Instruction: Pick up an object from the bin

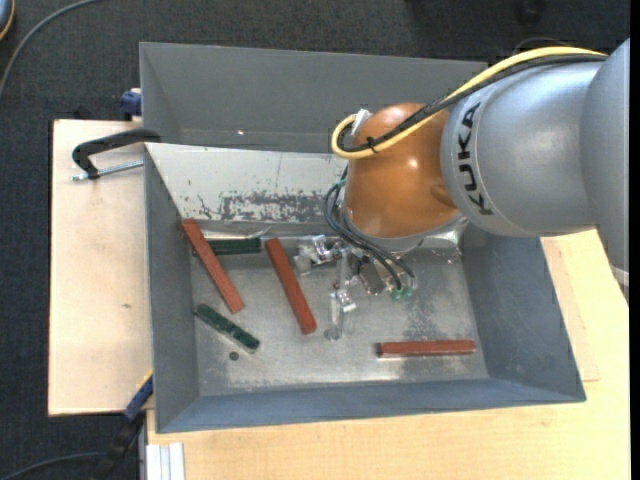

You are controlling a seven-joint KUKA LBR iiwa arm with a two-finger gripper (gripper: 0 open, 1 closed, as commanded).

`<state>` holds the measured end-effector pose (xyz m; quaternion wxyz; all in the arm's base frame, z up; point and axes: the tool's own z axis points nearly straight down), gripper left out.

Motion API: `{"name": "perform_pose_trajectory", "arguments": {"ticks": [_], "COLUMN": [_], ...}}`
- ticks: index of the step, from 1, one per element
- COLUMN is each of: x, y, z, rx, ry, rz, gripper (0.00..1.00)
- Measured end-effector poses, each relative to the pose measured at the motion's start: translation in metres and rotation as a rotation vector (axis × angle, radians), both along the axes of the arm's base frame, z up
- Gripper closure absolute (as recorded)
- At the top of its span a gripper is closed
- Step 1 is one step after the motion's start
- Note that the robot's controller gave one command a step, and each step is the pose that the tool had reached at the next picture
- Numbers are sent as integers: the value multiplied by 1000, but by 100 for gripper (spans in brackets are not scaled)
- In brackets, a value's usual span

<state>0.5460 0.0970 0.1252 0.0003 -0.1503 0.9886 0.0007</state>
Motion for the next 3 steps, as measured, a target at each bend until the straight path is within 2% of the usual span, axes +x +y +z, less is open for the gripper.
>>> {"name": "perform_pose_trajectory", "arguments": {"ticks": [1,2,3], "x": [4,-39,-51], "y": [-74,-115,-165], "z": [-57,28,-59], "rx": [-4,-2,-2], "ry": [4,-7,8], "rz": [83,-58,-61], "gripper": [0,0,0]}}
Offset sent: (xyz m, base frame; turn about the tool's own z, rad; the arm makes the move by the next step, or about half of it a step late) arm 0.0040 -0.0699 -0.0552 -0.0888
